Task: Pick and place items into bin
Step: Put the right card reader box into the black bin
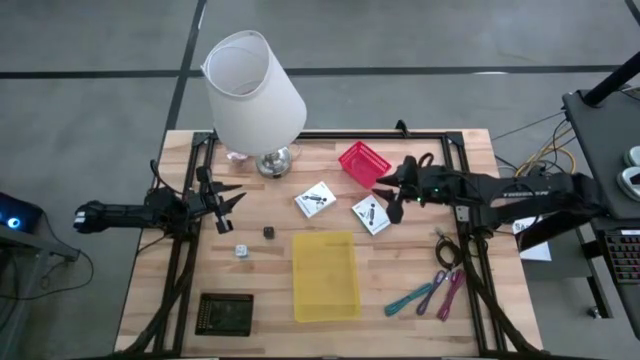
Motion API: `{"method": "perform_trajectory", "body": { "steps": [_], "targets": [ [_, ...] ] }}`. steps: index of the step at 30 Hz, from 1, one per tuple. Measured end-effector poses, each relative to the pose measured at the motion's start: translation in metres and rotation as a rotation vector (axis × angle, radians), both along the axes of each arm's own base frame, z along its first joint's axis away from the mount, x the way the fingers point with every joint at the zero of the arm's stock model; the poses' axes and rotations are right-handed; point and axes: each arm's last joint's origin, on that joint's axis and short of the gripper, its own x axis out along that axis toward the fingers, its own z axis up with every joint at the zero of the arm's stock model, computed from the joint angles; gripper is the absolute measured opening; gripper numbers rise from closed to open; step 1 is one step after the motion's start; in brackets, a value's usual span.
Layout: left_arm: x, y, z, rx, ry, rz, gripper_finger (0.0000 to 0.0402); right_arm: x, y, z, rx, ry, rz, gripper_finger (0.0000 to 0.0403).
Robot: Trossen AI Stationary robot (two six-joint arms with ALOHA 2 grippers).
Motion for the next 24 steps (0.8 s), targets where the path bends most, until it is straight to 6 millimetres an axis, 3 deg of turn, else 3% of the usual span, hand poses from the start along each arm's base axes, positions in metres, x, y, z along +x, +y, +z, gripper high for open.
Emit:
{"method": "perform_trajectory", "body": {
  "steps": [14,24],
  "targets": [
    [0.000,0.000,0.000,-0.001,0.000,0.000,0.0080,0.022,-0.001,-0.008,0.235,0.009,-0.089,0.0141],
    [0.000,0.000,0.000,-0.001,0.000,0.000,0.0080,0.043,-0.002,-0.015,0.295,0.135,-0.102,0.0141]
  ]
}}
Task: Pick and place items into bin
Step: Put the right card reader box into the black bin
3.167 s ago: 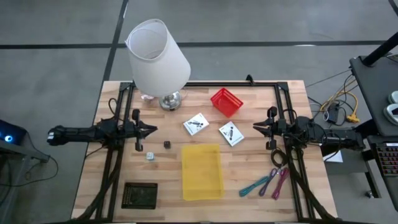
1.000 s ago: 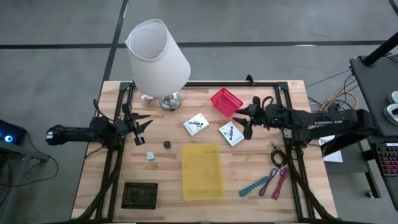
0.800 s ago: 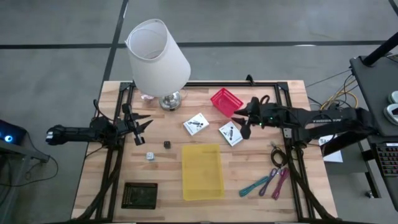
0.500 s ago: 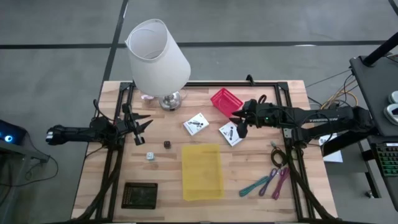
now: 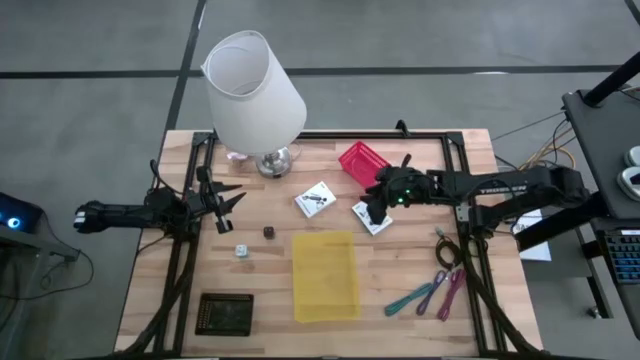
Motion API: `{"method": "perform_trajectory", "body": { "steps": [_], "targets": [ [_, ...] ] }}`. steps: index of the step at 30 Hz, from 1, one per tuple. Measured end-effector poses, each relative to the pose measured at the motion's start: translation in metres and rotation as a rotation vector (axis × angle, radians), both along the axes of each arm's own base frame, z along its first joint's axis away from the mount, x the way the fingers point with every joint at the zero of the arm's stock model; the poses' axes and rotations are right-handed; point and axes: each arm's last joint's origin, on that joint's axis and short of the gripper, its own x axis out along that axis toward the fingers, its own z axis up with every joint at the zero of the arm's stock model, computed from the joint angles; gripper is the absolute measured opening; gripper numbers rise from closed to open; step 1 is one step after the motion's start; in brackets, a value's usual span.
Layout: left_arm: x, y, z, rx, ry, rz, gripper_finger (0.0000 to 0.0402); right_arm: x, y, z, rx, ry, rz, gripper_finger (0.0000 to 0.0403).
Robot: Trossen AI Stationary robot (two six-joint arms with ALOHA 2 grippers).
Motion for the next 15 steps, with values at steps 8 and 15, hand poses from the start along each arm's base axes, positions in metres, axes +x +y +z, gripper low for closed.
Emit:
{"method": "perform_trajectory", "body": {
  "steps": [8,15],
  "targets": [
    [0.000,0.000,0.000,0.000,-0.002,0.000,0.0080,0.020,-0.002,0.003,0.009,0.110,0.000,0.0141],
    [0.000,0.000,0.000,0.000,-0.003,0.000,0.0080,0.040,-0.002,0.004,0.052,0.239,0.025,0.0141]
  ]
}}
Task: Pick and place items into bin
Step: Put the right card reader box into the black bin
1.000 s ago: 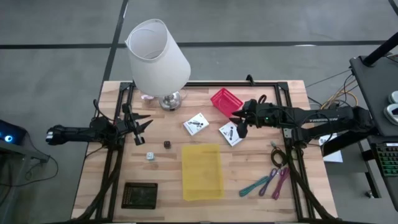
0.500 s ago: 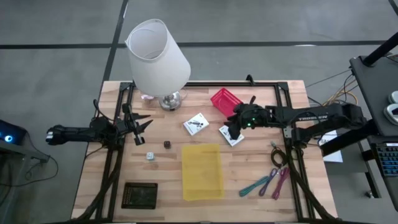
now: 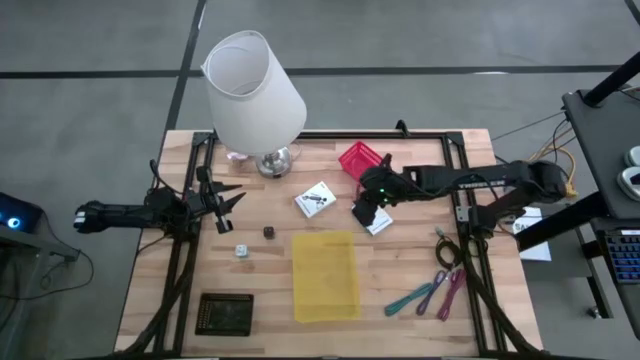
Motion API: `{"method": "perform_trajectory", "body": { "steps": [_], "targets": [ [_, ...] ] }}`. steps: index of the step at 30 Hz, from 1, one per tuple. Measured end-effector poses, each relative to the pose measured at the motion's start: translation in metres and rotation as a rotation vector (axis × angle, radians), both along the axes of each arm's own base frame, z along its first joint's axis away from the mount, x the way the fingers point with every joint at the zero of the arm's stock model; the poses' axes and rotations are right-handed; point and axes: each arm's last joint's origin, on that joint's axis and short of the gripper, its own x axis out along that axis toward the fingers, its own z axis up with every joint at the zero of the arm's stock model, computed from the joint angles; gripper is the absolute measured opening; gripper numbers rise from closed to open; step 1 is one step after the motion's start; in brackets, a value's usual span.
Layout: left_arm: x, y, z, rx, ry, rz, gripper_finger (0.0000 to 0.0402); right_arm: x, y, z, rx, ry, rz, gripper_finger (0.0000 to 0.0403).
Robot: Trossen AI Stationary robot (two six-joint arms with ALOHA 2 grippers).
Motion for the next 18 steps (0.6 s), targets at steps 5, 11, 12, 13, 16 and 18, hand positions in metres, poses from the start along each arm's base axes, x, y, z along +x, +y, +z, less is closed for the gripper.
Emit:
{"method": "perform_trajectory", "body": {
  "steps": [5,11,12,13,16,18],
  "targets": [
    [0.000,0.000,0.000,0.000,0.000,0.000,0.0080,0.011,-0.001,-0.003,0.023,0.147,0.003,0.0141],
    [0.000,0.000,0.000,0.000,0.001,-0.001,0.0080,0.022,-0.002,-0.013,0.078,0.272,0.020,0.0141],
    [0.000,0.000,0.000,0.000,0.000,0.000,0.0080,0.023,-0.003,-0.016,0.092,0.280,0.027,0.0141],
    [0.000,0.000,0.000,0.000,0.001,0.000,0.0080,0.025,-0.004,-0.019,0.100,0.291,0.030,0.0141],
    [0.000,0.000,0.000,0.000,0.001,0.000,0.0080,0.027,-0.008,-0.028,0.120,0.323,0.026,0.0141],
    [0.000,0.000,0.000,0.000,0.002,0.000,0.0080,0.028,-0.012,-0.034,0.126,0.343,0.015,0.0141]
  ]
}}
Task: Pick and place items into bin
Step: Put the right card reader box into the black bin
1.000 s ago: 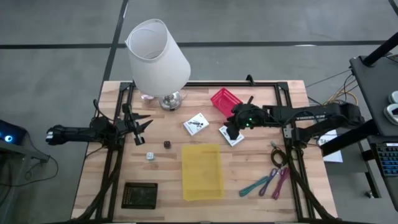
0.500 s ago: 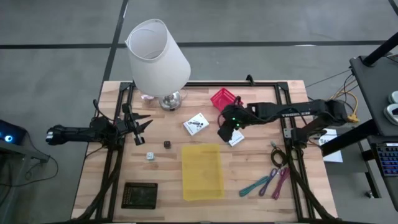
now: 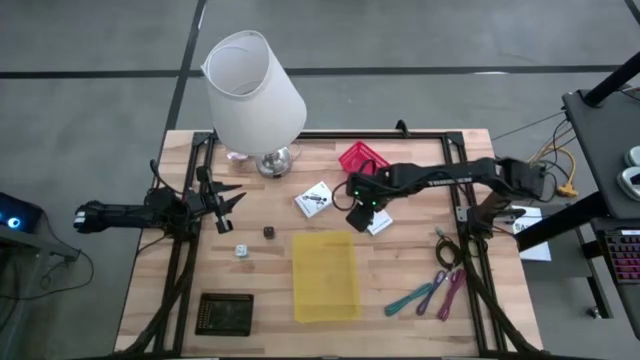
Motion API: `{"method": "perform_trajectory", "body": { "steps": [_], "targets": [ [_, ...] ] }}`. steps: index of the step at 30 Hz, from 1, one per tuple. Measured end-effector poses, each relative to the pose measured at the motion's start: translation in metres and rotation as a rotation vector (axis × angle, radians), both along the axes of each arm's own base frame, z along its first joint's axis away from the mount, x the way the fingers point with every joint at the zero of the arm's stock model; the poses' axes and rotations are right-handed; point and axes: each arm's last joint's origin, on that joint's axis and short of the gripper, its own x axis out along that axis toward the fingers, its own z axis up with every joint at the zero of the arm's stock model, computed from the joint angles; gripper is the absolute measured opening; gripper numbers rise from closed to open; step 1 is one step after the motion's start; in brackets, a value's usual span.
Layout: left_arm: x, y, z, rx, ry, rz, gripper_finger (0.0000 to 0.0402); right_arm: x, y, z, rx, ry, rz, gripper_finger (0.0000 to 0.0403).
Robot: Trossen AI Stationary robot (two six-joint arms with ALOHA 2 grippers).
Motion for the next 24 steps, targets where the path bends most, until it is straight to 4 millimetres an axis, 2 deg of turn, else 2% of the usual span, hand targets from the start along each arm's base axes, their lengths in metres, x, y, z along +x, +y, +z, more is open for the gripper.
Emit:
{"method": "perform_trajectory", "body": {
  "steps": [8,18,24],
  "targets": [
    [0.000,0.000,0.000,0.000,0.001,0.000,0.0080,0.003,-0.012,-0.014,0.010,0.043,-0.026,0.0141],
    [0.000,0.000,0.000,0.000,0.001,0.000,0.0080,0.005,-0.013,-0.016,0.009,0.036,-0.027,0.0141],
    [0.000,0.000,0.000,0.000,0.001,0.000,0.0080,0.008,-0.013,-0.029,0.013,0.054,-0.029,0.0141]
  ]
}}
